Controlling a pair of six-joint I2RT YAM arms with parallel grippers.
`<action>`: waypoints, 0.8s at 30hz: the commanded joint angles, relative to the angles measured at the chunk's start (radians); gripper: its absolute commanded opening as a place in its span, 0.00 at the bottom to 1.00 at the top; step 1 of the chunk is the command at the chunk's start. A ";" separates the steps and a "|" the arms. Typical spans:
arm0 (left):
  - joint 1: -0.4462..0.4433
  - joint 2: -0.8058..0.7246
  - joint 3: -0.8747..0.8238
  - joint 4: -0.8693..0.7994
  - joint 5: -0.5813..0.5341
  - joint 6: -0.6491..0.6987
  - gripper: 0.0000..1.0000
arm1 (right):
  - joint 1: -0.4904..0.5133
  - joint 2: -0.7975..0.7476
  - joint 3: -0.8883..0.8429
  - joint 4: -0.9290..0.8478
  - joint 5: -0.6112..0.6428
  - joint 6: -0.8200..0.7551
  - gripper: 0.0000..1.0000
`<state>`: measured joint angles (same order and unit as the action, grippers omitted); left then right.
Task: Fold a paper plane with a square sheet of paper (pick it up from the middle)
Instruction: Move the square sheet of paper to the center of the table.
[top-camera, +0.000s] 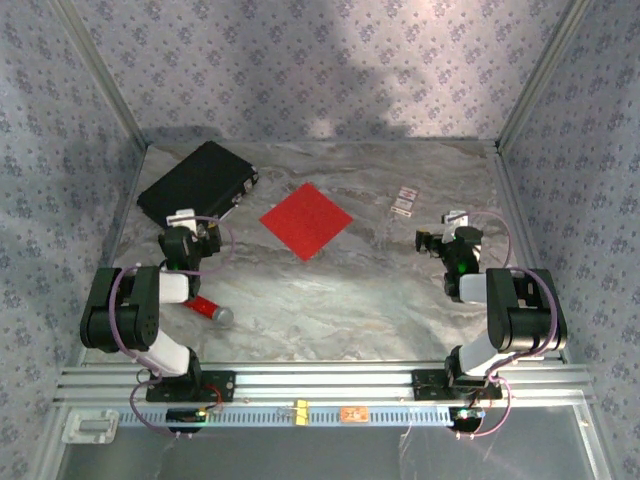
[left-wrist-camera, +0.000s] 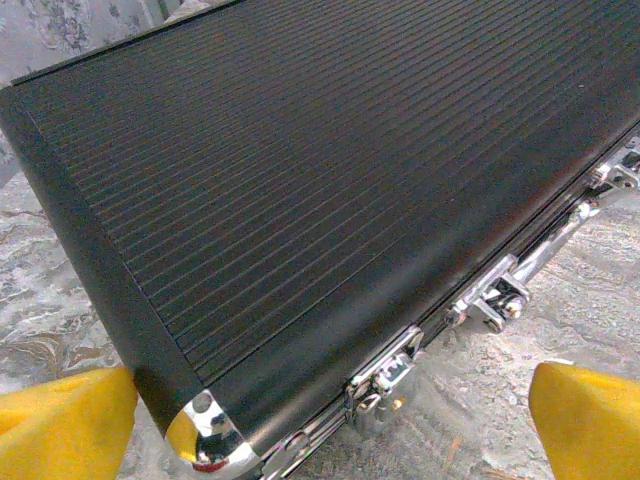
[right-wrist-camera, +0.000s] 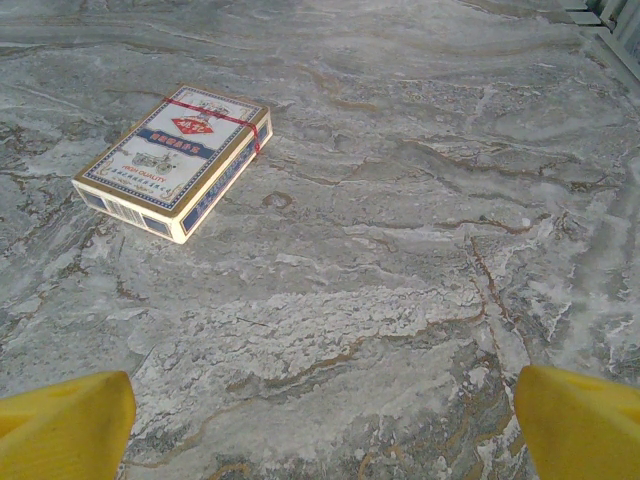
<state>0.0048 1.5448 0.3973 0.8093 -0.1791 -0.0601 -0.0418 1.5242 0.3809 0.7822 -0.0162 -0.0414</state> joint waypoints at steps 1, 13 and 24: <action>-0.003 -0.012 0.002 0.028 0.017 0.008 1.00 | -0.007 -0.005 0.021 0.003 -0.010 0.009 0.99; -0.002 -0.162 0.026 -0.149 0.071 0.012 1.00 | -0.003 -0.093 0.231 -0.466 -0.130 0.009 0.99; 0.001 -0.414 0.139 -0.654 -0.002 -0.301 1.00 | -0.028 -0.260 0.232 -0.622 -0.226 0.260 0.99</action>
<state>0.0048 1.1816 0.4786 0.3756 -0.1314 -0.2016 -0.0532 1.2850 0.5922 0.2741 -0.1562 0.0807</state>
